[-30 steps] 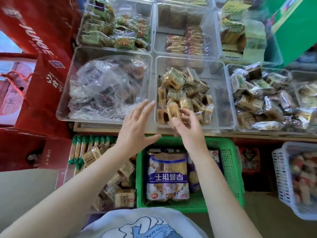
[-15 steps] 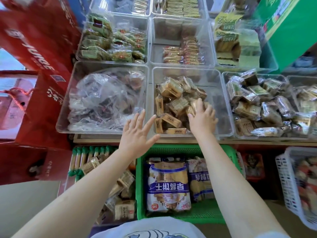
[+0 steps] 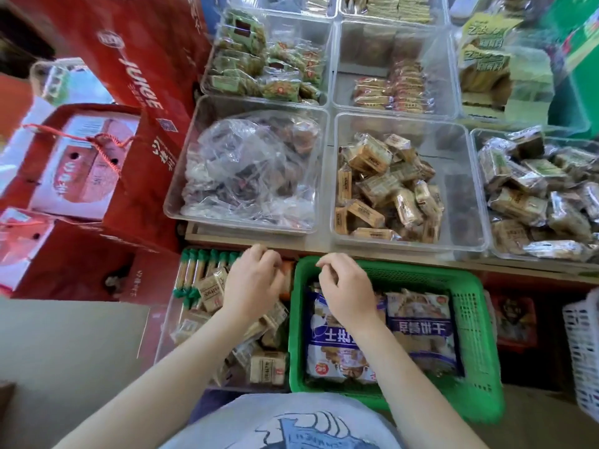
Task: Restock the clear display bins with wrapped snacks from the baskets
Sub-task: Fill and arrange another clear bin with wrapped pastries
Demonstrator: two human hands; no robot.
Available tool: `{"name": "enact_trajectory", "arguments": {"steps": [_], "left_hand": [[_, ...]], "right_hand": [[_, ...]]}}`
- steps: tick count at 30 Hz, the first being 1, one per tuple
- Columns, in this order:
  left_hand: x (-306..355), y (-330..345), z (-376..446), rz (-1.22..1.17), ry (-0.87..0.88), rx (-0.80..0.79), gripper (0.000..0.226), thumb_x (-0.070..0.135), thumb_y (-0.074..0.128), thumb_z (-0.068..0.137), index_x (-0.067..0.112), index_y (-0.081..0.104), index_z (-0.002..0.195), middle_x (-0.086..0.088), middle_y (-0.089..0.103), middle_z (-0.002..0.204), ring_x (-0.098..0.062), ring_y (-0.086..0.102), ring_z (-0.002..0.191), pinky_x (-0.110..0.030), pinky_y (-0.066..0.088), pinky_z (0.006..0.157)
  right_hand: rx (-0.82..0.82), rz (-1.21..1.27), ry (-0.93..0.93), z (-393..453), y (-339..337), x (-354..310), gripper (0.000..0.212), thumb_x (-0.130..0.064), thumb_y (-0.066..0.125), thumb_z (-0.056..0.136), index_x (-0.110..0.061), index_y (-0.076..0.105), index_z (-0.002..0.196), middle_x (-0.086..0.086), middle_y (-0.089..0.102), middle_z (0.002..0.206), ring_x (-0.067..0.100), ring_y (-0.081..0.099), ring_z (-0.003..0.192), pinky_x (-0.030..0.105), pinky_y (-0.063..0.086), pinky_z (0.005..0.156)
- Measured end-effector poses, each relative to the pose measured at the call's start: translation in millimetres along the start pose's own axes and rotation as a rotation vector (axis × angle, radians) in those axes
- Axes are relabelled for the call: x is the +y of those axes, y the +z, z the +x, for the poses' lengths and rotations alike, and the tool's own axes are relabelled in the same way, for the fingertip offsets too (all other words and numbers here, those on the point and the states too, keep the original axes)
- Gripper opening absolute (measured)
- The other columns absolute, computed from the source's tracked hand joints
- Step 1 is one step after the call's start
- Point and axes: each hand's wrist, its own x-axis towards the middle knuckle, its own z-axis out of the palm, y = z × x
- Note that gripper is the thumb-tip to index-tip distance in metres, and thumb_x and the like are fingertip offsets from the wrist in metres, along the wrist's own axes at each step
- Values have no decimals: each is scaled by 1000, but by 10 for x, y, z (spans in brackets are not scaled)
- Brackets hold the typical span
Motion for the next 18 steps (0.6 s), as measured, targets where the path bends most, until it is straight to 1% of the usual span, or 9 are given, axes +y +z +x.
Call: {"name": "enact_trajectory", "arguments": {"steps": [1,3,5,7,9,11,13,16,18], "left_hand": [[-116,87,-112,59,-89,-208,32,32,59,86,17,61,115,-2,54,111,-25,55,101,-37,47,78],[-306,249,-258,214,-106,-580,61,44,59,85,27,44,141,-5,46,139,-28,45,125,-44,41,100],[-380,335,-323,291,-24,-724,80,46,66,83,32,28,152,-5,30,157,-32,32,141,-50,28,112],[-411,408,-347,340,41,-724,85,45,68,85,32,22,155,-3,22,162,-31,23,147,-51,23,115],[-419,452,-323,382,78,-722,86,46,68,86,30,20,156,-2,24,162,-29,20,149,-51,27,115],[-381,450,-263,405,98,-746,84,47,70,84,26,28,154,-2,33,158,-28,26,145,-49,34,112],[-325,405,-197,420,104,-727,73,41,73,82,19,42,146,-4,42,151,-28,38,135,-45,43,104],[-244,226,-118,374,84,-637,62,32,71,82,14,50,138,-6,45,145,-26,42,128,-39,50,96],[-171,31,-64,271,136,-513,63,39,73,81,17,51,136,-4,50,135,-25,44,123,-39,51,93]], "right_hand": [[-111,14,84,-91,137,40,19,-12,50,98,-12,69,101,-2,63,96,13,59,86,29,49,75],[-276,-3,209,-229,338,111,20,-14,48,100,-15,68,104,-2,62,101,15,58,90,28,43,75],[-339,-28,260,-315,417,144,21,-15,47,100,-15,68,106,-2,61,104,14,56,89,28,39,74],[-368,-51,277,-397,435,155,22,-15,48,99,-14,68,106,-1,61,106,15,56,91,30,42,76],[-386,-68,295,-465,427,166,22,-16,47,99,-15,67,106,-1,60,106,17,57,91,34,46,79],[-384,-86,311,-501,400,183,21,-17,46,100,-17,66,105,-2,59,104,16,57,88,36,48,78],[-369,-89,319,-493,351,189,21,-18,46,100,-19,66,106,-4,58,105,15,57,87,35,48,78],[-380,-45,314,-402,239,127,25,-24,49,100,-22,60,123,-5,56,119,14,57,107,29,46,84],[-440,3,254,-320,133,37,45,-31,58,97,-25,47,141,-8,48,136,10,46,126,27,41,99]]}}
